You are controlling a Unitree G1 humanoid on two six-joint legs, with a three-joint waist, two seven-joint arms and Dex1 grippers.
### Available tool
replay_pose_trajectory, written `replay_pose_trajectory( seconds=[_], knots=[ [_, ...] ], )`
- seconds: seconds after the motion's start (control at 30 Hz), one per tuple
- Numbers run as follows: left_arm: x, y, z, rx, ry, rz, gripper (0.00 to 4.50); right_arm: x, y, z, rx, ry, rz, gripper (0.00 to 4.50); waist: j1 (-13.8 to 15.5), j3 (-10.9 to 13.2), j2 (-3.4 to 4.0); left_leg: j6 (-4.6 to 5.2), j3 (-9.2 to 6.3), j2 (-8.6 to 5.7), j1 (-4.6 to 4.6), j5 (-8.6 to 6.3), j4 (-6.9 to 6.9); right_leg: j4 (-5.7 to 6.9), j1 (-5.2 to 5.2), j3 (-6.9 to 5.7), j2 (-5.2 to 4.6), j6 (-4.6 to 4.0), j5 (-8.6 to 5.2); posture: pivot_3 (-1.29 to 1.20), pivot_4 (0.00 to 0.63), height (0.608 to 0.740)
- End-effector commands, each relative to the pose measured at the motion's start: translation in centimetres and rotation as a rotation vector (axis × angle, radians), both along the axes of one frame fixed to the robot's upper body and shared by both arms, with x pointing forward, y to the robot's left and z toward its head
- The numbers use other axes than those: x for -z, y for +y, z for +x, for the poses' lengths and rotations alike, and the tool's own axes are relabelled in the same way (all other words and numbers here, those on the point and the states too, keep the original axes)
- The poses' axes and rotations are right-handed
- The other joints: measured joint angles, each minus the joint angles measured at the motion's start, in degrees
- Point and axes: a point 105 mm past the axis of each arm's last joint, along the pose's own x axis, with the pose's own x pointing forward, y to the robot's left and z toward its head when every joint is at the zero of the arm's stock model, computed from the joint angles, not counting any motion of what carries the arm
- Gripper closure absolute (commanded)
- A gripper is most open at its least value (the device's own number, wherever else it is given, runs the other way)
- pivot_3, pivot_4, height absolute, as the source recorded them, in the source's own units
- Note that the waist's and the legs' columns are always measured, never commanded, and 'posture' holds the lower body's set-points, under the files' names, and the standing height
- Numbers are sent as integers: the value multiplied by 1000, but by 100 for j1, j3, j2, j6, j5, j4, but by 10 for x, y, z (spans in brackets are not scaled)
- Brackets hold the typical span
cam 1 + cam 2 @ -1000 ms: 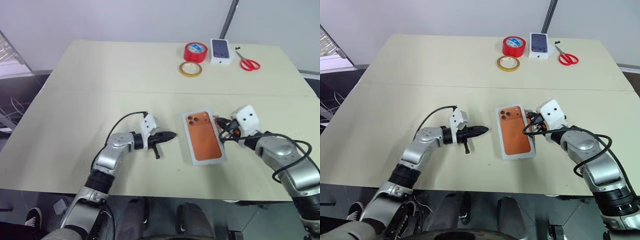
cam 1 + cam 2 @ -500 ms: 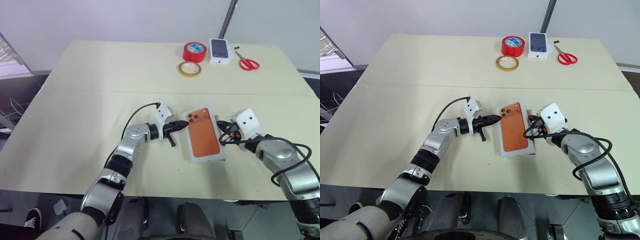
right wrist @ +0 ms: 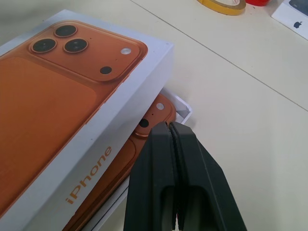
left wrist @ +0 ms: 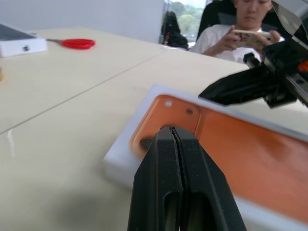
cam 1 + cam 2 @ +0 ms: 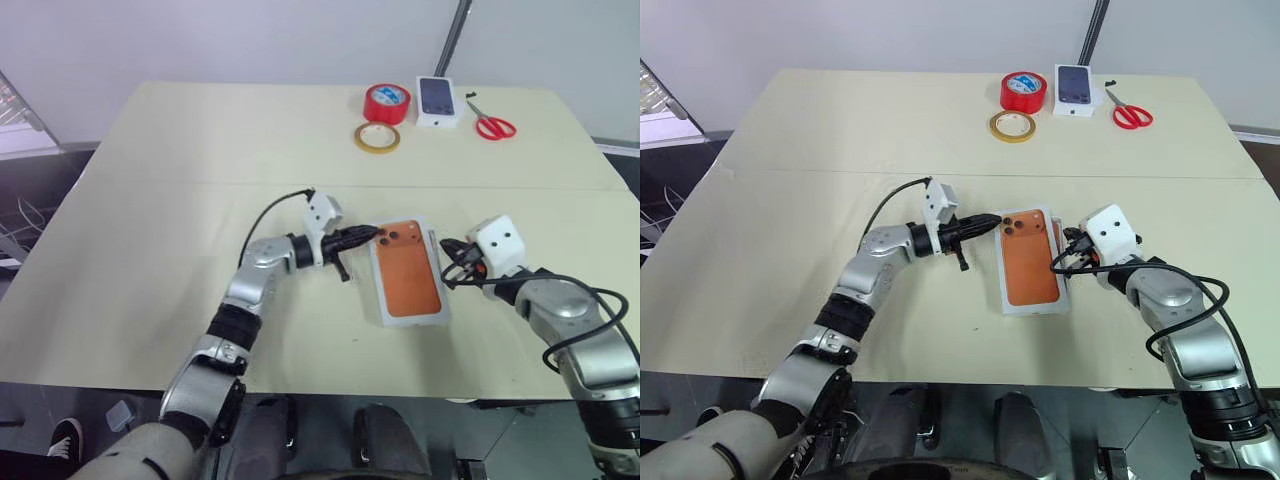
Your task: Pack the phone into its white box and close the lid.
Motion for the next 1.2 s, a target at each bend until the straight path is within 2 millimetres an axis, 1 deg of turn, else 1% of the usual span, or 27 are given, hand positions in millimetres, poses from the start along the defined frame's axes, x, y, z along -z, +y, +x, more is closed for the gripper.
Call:
replay_pose_trajectory(
  seconds=[0.03,0.1,0.17,0.23,0.37,0.4,0.43,0.5,0.6,0.77,0.83,0.9,1.0,1.1,1.2],
  knots=[
    [15,6,-11,16,46,47,4500,-20,0,2,-13,-75,-7,4441,7,0,0,0,0,0,0,0,0,0,0,0,0,0,0,0,150,728],
    [26,7,-14,13,59,86,4500,-18,0,2,-21,-69,-21,4441,13,0,0,0,0,0,1,0,0,0,1,0,0,0,0,0,150,728],
    [28,5,-15,7,68,77,4500,-17,0,2,-22,-63,-16,4441,33,0,0,0,-1,-1,-1,0,1,0,2,-1,-1,0,0,0,150,728],
    [25,-2,-12,-6,73,45,4500,-14,-1,2,-21,-51,-15,4441,31,0,0,0,-2,-5,2,0,3,-2,8,-1,-3,0,0,0,150,728],
    [17,-24,-6,-13,91,-16,4500,-10,1,0,-26,-36,-21,4441,28,0,-1,0,-2,-6,1,0,4,-1,8,-2,-4,0,0,0,150,728],
    [16,-28,-5,-13,70,-3,4500,-9,2,0,-28,-36,-21,4441,19,1,-2,0,-2,-6,1,0,4,-1,8,-3,-4,0,0,0,150,728],
    [17,-30,-5,-12,55,7,4500,-9,3,0,-29,-36,-21,4441,13,1,-1,0,-2,-6,1,0,4,-1,7,-3,-3,0,0,0,150,728],
    [18,-36,-6,6,79,-2,4500,-10,4,-1,-31,-36,-21,4441,-1,0,-1,0,-2,-3,2,0,2,0,4,-2,0,0,0,0,150,728],
    [14,-45,-5,23,69,-9,4500,-12,5,-1,-33,-39,-15,4441,7,0,0,0,-2,1,2,0,2,1,1,-2,3,0,0,0,150,728],
    [0,-51,-1,35,41,-32,4500,-10,1,-2,-19,-35,-32,4441,24,0,-1,0,-1,-3,0,0,4,0,4,-2,0,0,0,0,150,728],
    [-1,-53,-1,37,21,-21,4500,-7,-2,-2,-3,-28,-53,4441,18,0,-1,0,-2,-4,0,0,4,0,3,-2,0,0,0,0,150,728],
    [2,-54,-1,42,29,-13,4500,-4,-4,0,11,-24,-75,4441,11,0,0,0,-2,-2,0,0,4,1,2,-2,1,0,0,0,150,728],
    [7,-54,-3,53,50,-5,4500,1,-2,1,15,-10,-78,4441,10,0,0,0,-1,-2,1,0,3,1,2,-2,2,0,0,0,150,728],
    [15,-48,-4,33,55,16,4500,4,2,3,16,-7,-80,4441,9,0,0,-1,-1,-2,1,1,4,1,2,-2,1,0,0,0,150,728],
    [18,-43,-4,16,58,12,4500,2,7,4,6,-24,-64,4441,9,0,0,-1,-1,-2,1,1,3,1,2,-2,1,0,0,0,150,728]
  ],
)
